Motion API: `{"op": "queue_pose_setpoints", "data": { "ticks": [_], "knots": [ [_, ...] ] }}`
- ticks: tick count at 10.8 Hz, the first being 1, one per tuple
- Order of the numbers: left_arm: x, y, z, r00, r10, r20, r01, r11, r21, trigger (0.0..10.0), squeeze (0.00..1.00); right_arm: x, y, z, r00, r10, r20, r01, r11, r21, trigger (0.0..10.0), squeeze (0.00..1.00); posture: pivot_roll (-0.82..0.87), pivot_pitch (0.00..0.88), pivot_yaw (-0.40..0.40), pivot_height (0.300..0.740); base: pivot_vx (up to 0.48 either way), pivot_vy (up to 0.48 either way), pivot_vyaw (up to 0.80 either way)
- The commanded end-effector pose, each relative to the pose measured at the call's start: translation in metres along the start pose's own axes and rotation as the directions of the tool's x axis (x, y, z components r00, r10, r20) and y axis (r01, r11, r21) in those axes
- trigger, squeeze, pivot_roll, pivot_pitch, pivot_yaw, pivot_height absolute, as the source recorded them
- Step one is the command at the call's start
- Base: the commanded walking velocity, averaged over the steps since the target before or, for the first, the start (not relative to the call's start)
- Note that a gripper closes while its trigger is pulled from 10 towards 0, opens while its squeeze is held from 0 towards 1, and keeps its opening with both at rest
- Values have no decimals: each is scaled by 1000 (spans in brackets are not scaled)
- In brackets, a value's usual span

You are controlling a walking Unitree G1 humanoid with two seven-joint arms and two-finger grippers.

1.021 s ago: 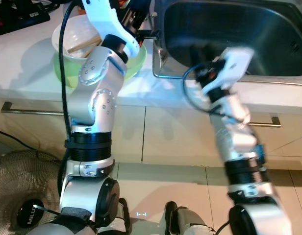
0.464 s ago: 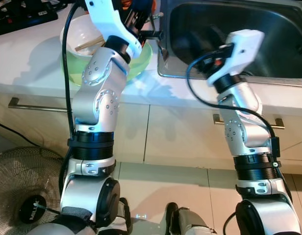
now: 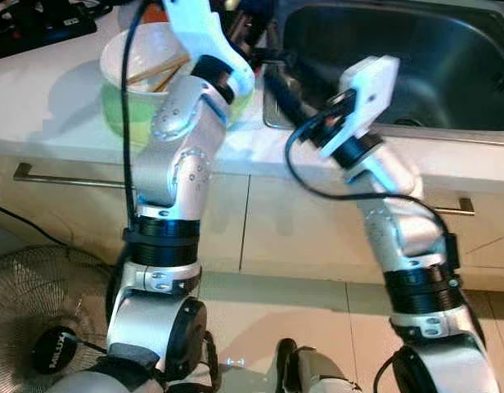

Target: Kitchen organization

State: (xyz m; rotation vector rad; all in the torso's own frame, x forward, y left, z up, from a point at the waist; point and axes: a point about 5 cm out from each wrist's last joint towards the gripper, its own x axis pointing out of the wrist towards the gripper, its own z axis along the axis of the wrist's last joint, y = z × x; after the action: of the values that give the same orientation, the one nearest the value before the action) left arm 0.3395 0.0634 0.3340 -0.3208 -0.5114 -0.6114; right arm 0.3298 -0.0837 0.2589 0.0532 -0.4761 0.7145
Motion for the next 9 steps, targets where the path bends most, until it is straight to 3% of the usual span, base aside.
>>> {"op": "queue_pose_setpoints", "data": {
  "ticks": [1, 4, 6, 9],
  "knots": [
    [4, -10, 2, 999, -52, 2, 52, 999, -1, 10000, 0, -1, 4, 5, 999, 28, 20, -28, 1000, 5, 10000, 0, 110, 229, -23, 740, 0, 0, 0],
    [3, -15, 1, 996, -87, -15, 87, 996, -6, 10000, 0, -1, 0, 4, 1000, -20, 17, 20, 1000, -14, 10000, 0, 114, 230, -21, 740, 0, 0, 0],
    [3, -15, 0, 996, -91, -23, 91, 996, -5, 10000, 0, 1, -9, 7, 993, -109, 40, 110, 994, -21, 10000, 0, 121, 230, -22, 740, 0, 0, 0],
    [2, -16, -1, 995, -96, -27, 96, 995, -4, 10000, 0, 0, -13, 5, 990, -134, 33, 135, 990, -28, 10000, 0, 124, 229, -24, 740, 0, 0, 0]
  ]
}}
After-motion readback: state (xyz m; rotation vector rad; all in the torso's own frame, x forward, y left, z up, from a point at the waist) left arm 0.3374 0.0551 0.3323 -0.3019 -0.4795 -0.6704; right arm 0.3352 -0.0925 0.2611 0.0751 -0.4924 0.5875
